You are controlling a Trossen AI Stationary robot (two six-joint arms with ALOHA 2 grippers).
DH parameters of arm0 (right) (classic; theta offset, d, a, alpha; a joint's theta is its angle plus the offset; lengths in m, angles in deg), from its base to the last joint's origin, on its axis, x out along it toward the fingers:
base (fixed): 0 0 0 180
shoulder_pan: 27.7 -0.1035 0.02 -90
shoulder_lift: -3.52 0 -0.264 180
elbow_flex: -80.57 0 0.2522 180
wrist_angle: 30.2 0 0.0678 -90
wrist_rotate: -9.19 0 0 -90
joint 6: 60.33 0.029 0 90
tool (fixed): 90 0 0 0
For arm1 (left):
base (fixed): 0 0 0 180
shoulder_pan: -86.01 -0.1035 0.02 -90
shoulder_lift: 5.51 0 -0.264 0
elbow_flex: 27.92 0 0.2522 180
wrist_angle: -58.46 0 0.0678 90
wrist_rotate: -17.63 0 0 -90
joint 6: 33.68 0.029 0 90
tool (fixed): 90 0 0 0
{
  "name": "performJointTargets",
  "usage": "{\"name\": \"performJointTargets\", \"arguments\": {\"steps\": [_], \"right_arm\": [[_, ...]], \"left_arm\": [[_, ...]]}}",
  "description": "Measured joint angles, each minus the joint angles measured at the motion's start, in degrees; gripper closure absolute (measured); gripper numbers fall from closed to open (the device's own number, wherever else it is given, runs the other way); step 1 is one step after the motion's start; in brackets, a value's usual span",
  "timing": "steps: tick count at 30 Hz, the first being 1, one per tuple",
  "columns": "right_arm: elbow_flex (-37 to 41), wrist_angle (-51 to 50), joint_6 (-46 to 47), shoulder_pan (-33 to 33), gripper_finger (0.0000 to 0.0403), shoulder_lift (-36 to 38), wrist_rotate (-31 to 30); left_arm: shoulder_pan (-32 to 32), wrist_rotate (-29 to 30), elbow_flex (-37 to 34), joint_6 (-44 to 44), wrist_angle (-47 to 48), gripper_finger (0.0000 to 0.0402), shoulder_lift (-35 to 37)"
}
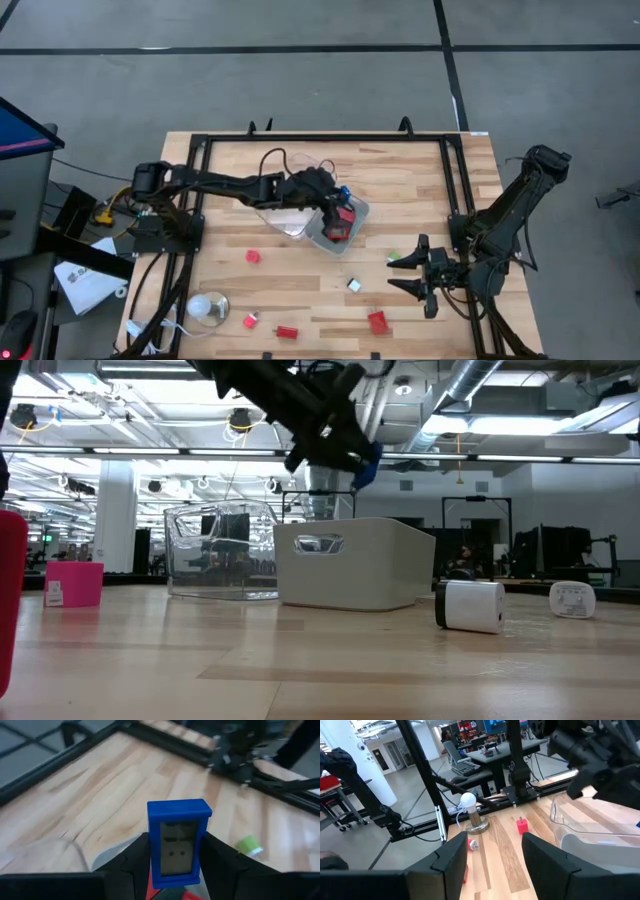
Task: Pick & Place Office items
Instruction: Put the blue digital timer into the gray bin
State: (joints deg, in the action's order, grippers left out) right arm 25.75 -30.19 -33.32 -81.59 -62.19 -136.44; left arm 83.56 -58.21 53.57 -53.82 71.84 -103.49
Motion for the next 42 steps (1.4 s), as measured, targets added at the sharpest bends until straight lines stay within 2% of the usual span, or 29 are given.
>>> {"name": "performJointTargets", "arguments": {"steps": [15,23,36,42], "right_arm": [[0.0,0.2,0.0,0.0,0.0221,0.0,0.0],[0.0,0.1,0.0,0.0,0.0221,-0.1,0.0],[0.0,0.0,0.0,0.0,0.0221,-0.1,0.0],[0.0,0.0,-0.2,0.0,0.0221,-0.1,0.1]], "left_arm": [[4.4,4.8,0.0,-4.3,4.6,0.0268,-4.1],[4.6,4.7,0.0,-4.4,3.3,0.0268,-8.7],[4.6,3.2,0.0,-1.6,3.1,0.0261,-7.8],[4.6,2.0,0.0,0.5,2.9,0.0225,-7.8]]}}
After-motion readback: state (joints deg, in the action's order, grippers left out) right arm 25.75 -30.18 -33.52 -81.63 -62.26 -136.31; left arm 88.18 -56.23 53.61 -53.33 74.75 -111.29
